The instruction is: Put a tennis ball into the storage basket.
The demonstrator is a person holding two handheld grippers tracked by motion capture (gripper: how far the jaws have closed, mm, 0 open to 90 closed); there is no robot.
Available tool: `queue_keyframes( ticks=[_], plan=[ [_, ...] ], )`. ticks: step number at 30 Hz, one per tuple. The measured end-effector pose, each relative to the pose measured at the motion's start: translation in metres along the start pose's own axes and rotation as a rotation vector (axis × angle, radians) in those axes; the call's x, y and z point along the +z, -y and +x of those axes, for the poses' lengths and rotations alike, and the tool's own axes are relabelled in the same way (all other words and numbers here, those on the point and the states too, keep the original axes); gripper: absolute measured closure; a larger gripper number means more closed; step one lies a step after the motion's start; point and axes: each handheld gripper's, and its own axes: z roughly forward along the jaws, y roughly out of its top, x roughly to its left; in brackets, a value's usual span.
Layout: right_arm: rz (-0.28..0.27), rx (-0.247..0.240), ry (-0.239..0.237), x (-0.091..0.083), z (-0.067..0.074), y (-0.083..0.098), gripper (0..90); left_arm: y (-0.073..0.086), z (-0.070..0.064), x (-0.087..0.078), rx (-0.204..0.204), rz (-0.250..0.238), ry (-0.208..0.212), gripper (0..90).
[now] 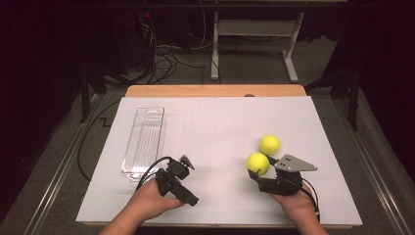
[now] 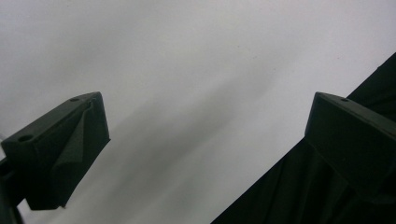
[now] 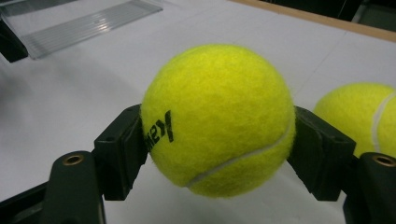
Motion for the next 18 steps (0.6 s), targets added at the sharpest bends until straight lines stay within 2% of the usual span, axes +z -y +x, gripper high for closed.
queue_keyframes(
  ticks=[3,6,12,14,16,18],
  plan=[
    [-0.019,-0.009,0.004,0.0,0.0,-0.007,27.9,-0.001,0.0,0.001,0.0,0.0,0.005,0.7],
    [-0.039,0.002,-0.028,0.002,0.0,-0.013,27.9,-0.001,-0.001,0.0,-0.002,-0.001,0.003,0.7],
    [-0.036,-0.032,-0.039,0.014,0.005,-0.024,28.0,-0.004,-0.001,-0.001,-0.004,-0.003,0.003,0.7],
    [-0.043,-0.046,-0.042,0.017,0.008,-0.025,28.0,-0.005,-0.001,-0.001,-0.01,-0.002,0.016,0.7],
    [-0.063,-0.032,-0.051,0.02,0.011,-0.022,28.0,-0.006,-0.001,-0.003,-0.01,-0.01,0.027,0.8],
    [-0.09,0.009,-0.066,0.023,0.013,-0.017,28.0,-0.007,-0.002,-0.003,-0.015,-0.02,0.025,0.8]
  ],
)
